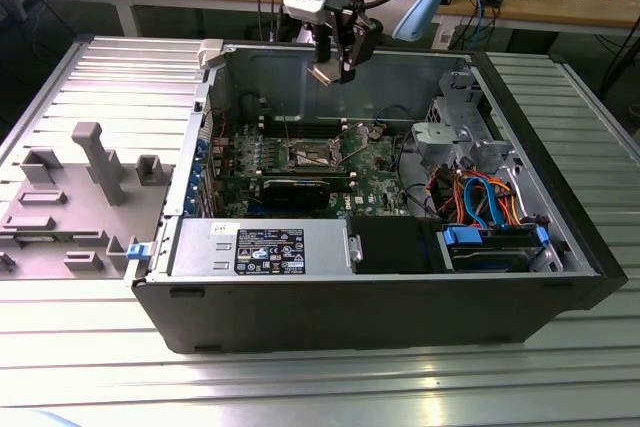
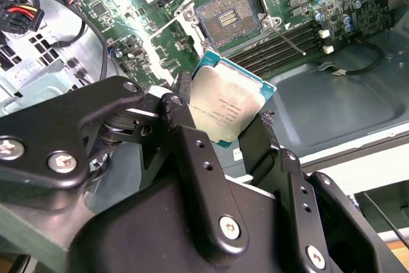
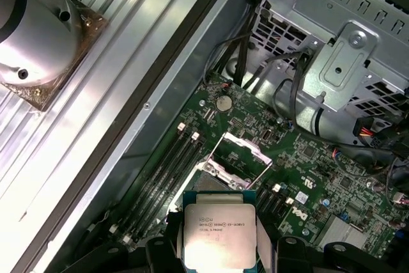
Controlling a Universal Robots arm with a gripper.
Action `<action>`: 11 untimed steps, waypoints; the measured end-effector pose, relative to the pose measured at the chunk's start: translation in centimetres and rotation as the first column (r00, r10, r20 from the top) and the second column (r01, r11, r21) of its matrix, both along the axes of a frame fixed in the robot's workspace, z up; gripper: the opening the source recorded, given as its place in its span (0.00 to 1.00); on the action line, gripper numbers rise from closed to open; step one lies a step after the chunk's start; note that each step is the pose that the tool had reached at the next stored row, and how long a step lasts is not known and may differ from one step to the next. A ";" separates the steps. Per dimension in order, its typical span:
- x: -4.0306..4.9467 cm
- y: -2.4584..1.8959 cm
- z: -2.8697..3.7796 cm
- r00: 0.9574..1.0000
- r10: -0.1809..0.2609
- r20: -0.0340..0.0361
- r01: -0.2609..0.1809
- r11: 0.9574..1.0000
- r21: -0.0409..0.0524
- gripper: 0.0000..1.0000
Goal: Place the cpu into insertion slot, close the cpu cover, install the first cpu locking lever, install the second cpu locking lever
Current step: 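Place the cpu into insertion slot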
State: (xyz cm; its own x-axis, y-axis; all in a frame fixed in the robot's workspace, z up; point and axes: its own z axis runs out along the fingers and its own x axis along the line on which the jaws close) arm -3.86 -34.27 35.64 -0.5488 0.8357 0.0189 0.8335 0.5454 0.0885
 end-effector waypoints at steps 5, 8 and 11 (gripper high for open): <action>0.00 0.00 0.00 1.000 -0.007 0.000 0.007 1.000 0.000 0.54; 0.00 0.00 0.00 1.000 -0.010 0.000 0.010 1.000 0.000 0.54; 0.00 0.00 0.00 1.000 -0.014 0.000 0.014 1.000 0.000 0.54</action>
